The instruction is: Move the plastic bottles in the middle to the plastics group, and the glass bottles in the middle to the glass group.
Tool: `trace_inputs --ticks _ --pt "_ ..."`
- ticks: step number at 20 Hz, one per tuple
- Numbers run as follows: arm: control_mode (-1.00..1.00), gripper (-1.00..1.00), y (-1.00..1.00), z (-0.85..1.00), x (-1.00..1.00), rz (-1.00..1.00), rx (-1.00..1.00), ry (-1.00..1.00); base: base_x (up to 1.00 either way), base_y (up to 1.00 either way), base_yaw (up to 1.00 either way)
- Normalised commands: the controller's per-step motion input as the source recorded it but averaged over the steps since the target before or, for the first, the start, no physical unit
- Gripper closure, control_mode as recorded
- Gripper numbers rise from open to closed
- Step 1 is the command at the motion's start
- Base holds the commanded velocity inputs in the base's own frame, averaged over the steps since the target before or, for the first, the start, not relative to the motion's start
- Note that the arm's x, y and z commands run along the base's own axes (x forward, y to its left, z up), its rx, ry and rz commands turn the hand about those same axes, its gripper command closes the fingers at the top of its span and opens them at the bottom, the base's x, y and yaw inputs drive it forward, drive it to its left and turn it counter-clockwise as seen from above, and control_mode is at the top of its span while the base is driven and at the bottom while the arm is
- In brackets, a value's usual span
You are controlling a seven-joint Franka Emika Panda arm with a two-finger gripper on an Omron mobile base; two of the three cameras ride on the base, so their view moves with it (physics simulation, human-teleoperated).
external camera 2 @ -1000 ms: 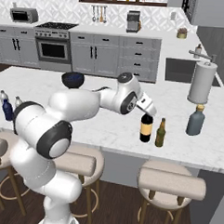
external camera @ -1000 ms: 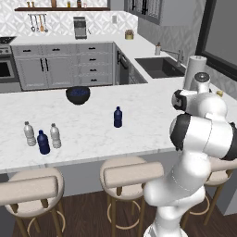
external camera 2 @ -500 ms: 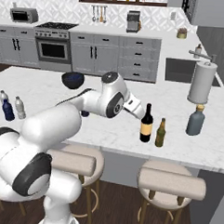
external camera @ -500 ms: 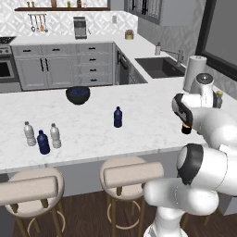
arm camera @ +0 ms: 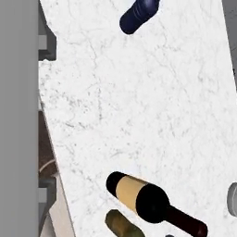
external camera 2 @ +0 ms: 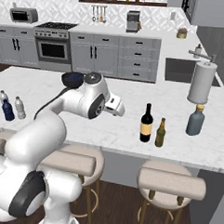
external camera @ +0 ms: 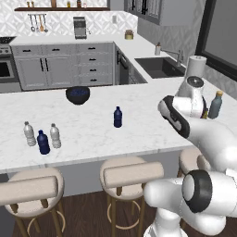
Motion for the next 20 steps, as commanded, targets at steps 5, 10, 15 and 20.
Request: trace_inputs --ticks 5,10,15,20 --pt "-1.00 -1.00 0.84 0.00 0.24 0.47 0.02 0.07 0.00 0.00 0.00" --pt "-1.00 -1.00 0.41 0.00 0.00 0.23 0.00 0.00 0.00 0.00 0.00" --pt "-1.00 -1.00 0.14 0.02 0.00 0.02 -0.04 0.08 0.00 0.00 0.00" --pt "-1.00 -1.00 0.27 0.00 0.37 0.00 -0.11 0.13 0.00 0.00 0.00"
